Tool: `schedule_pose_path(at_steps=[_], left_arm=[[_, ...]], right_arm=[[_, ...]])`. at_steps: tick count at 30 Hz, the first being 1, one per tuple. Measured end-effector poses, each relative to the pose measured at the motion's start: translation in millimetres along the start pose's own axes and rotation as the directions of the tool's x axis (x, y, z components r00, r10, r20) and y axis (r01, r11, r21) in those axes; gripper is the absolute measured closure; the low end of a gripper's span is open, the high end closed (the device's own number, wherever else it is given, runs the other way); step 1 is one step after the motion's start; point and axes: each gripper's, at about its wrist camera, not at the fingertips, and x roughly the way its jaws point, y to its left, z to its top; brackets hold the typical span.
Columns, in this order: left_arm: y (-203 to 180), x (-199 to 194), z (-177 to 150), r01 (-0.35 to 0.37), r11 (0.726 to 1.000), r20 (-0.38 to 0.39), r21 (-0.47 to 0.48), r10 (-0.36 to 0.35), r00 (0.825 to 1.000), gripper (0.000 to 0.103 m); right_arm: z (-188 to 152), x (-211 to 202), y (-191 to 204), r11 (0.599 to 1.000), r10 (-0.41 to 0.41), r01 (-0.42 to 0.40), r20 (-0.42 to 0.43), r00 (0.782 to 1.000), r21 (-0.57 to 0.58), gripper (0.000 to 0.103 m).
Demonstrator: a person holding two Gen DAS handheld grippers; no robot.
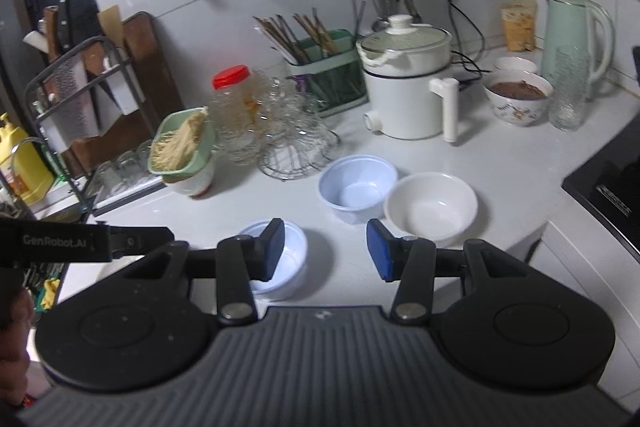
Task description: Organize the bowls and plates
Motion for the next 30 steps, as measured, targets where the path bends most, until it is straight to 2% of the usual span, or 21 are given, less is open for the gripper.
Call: schedule_pose_path(at_steps=[10,11,12,14,23,30], left_arm=[[-6.3,30.9,17.4,0.012,1.0,-0.044,0.025,-0.011,0.999,0.039],[-6.5,36.2,21.7,0.008,1.0,-0.051,0.026,-0.007,0.999,0.038],[-6.7,41.9,25.7,0.004,1.0,-0.059,0.026,-0.003,0.998,0.038],[-8.9,50.9,32.8,0.0,0.999,-0.073,0.034,0.002,0.997,0.038],[-17.2,90.9,56.1,-0.003,0.999,-0.129,0.053,0.01,0.992,0.038],[-17.0,126.4,69.3,0.01,0.999,-0.138,0.037,-0.004,0.99,0.038]], right_arm=[[-0.1,8.2,-19.3,0.997,-0.056,0.057,-0.029,0.998,0.043,0.054],[1.1,9.5,-21.5,0.997,-0.054,0.055,-0.032,0.998,0.045,0.045],[2.3,10.8,-24.1,0.997,-0.057,0.059,-0.034,0.998,0.049,0.03],[4.3,13.3,-30.0,0.995,-0.074,0.076,-0.029,0.997,0.068,0.015],[17.1,38.0,-54.5,0.986,-0.1,0.106,-0.056,0.993,0.126,0.016],[30.2,64.5,-71.0,0.987,-0.119,0.127,-0.074,0.99,0.104,0.016]])
